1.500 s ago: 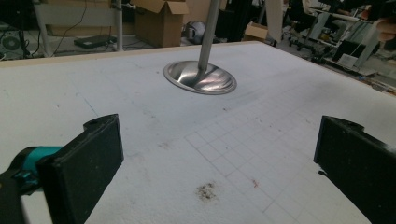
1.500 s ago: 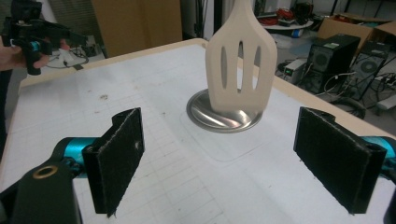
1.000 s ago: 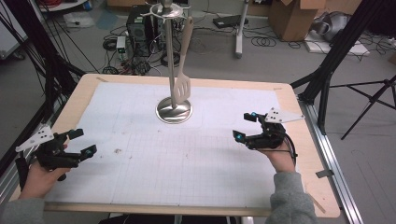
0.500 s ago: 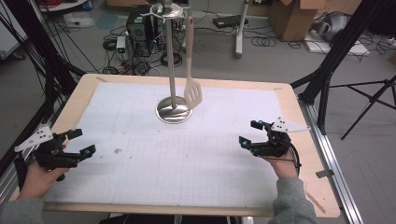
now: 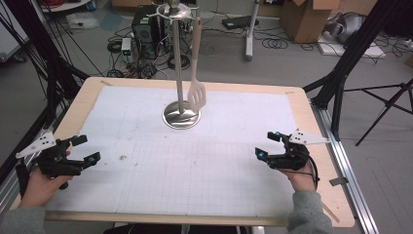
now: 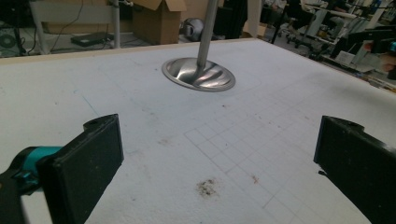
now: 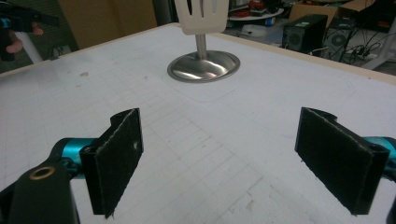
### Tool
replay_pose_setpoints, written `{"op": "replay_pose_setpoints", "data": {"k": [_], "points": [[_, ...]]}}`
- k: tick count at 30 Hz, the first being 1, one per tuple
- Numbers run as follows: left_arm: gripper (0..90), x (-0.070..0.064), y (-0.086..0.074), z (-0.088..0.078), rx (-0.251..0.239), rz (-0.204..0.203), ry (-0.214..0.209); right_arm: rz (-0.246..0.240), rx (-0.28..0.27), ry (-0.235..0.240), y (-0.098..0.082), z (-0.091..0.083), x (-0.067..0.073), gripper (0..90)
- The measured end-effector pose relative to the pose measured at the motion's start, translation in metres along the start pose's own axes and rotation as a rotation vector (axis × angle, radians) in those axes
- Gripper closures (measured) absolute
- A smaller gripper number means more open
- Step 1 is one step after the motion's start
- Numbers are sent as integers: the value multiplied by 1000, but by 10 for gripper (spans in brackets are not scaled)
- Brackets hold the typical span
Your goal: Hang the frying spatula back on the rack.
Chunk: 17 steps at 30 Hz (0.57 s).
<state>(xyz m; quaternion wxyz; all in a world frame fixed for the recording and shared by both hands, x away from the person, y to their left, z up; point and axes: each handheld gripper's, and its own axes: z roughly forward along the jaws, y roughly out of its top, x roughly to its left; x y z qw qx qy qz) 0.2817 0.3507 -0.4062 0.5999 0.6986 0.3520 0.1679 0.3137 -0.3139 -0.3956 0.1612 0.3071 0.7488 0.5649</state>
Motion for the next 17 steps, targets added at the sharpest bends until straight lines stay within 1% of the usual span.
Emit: {"op": "replay_pose_setpoints", "data": {"k": [3,6,12,13,14,17], "points": [[18,0,0,1,8,4,-14,-7,-2,-1,-3,-3,0,144],[18,0,-1,2,12,3,-17,5,-5,-2,-7,-6,0,144],[18,0,-1,4,19,-4,-11,29,-9,-23,-14,-12,-3,144],[18,0,-1,4,24,-1,-12,39,-15,-22,-14,-13,-3,144],[18,0,-1,5,27,-1,-11,35,-23,-22,-14,-13,-4,144],[18,0,-2,6,39,2,-10,48,-35,-21,-14,-15,-4,144]]}}
